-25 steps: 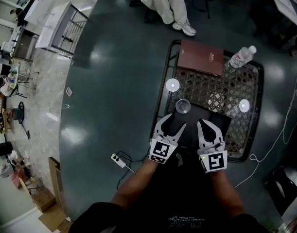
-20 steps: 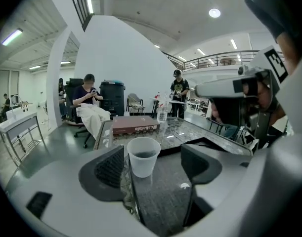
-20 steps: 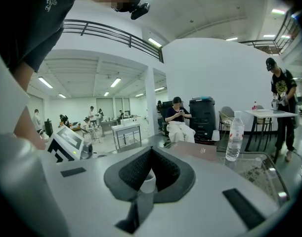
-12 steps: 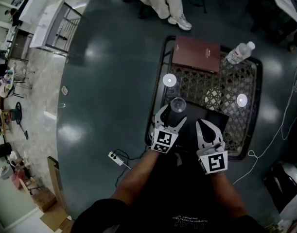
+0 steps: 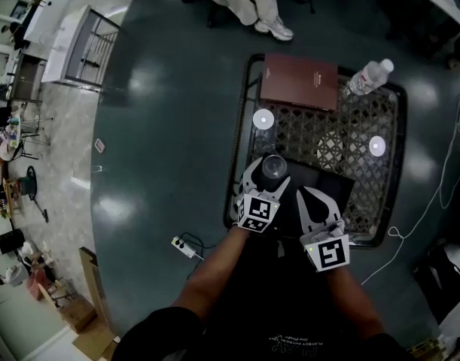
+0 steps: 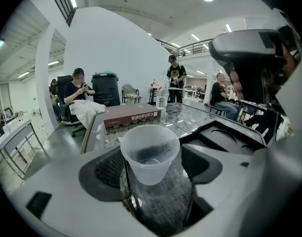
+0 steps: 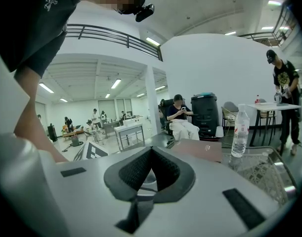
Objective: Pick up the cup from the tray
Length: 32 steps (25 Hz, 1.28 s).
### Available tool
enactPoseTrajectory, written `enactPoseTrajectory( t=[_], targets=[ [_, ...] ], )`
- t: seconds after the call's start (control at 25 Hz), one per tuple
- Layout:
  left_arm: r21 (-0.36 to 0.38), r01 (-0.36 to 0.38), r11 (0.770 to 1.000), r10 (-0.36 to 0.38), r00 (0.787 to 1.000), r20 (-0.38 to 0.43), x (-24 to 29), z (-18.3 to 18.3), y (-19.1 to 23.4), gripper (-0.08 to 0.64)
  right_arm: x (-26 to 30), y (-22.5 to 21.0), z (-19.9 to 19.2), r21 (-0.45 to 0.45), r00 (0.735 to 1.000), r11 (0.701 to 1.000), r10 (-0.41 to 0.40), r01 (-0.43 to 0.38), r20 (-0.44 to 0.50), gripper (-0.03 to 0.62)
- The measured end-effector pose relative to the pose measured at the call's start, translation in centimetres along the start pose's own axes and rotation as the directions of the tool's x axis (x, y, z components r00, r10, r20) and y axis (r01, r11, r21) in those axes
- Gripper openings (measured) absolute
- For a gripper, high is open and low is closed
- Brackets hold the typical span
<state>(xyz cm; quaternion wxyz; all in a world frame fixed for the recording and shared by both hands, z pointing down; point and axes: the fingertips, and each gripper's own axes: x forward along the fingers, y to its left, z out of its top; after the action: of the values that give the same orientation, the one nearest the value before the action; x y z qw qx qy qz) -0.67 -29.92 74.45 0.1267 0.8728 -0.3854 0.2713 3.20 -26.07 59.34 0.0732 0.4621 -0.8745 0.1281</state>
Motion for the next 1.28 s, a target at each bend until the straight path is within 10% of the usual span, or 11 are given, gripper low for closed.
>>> enactPoseTrajectory(
  t=[1.28],
  targets=[
    [0.036,-0.016,0.999,0.011,0.992,0.127,-4.4,5.1,-0.3,0.334,-1.6,0.9,0.6,-0.044,0.999,0.998,-0.043,0.044,0.019,0.008]
  ],
)
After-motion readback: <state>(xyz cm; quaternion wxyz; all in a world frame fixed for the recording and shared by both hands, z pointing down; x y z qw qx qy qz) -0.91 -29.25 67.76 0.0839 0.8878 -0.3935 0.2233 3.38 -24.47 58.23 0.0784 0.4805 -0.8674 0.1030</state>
